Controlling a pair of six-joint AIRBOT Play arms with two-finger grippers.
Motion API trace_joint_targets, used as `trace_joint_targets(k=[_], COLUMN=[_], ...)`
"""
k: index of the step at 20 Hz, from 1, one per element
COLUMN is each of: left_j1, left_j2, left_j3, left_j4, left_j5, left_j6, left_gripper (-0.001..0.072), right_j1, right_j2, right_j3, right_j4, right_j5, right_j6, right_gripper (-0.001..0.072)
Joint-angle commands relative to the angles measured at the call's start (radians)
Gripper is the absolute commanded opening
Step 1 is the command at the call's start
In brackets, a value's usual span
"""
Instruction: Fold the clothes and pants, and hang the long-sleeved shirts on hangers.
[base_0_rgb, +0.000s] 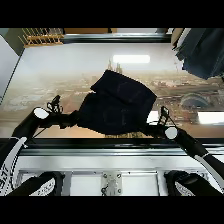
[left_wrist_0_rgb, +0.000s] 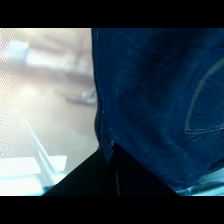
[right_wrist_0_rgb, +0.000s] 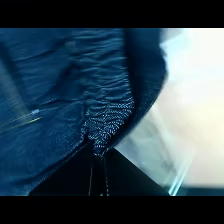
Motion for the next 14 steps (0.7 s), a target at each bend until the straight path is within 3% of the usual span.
trace_joint_targets(k=[1, 4, 7, 14], left_j1=[0.062, 0.083, 0.043, -0.019], left_j2=[0.089, 0.230, 0.358, 0.529], left_j3=[0.185, 0.473, 0.710, 0.887], left_j4=[-0.002, -0.004, -0.005, 0.000], left_j5=[-0.069, -0.133, -0.134, -0.089], left_j6=[0.019, 0.018, 0.018, 0.014], left_gripper=[0.0007, 0.0007, 0.0007, 0.0007], right_j1=[-0.056, -0.087, -0.085, -0.085], right_j2=[0.064, 0.152, 0.224, 0.413], right_j3=[0.225, 0.573, 0.829, 0.930], right_j4=[-0.140, -0.216, -0.197, -0.198], right_j5=[0.250, 0.506, 0.603, 0.689], right_j6=[-0.175, -0.186, -0.132, 0.166], right_gripper=[0.0024, 0.0024, 0.0024, 0.0024])
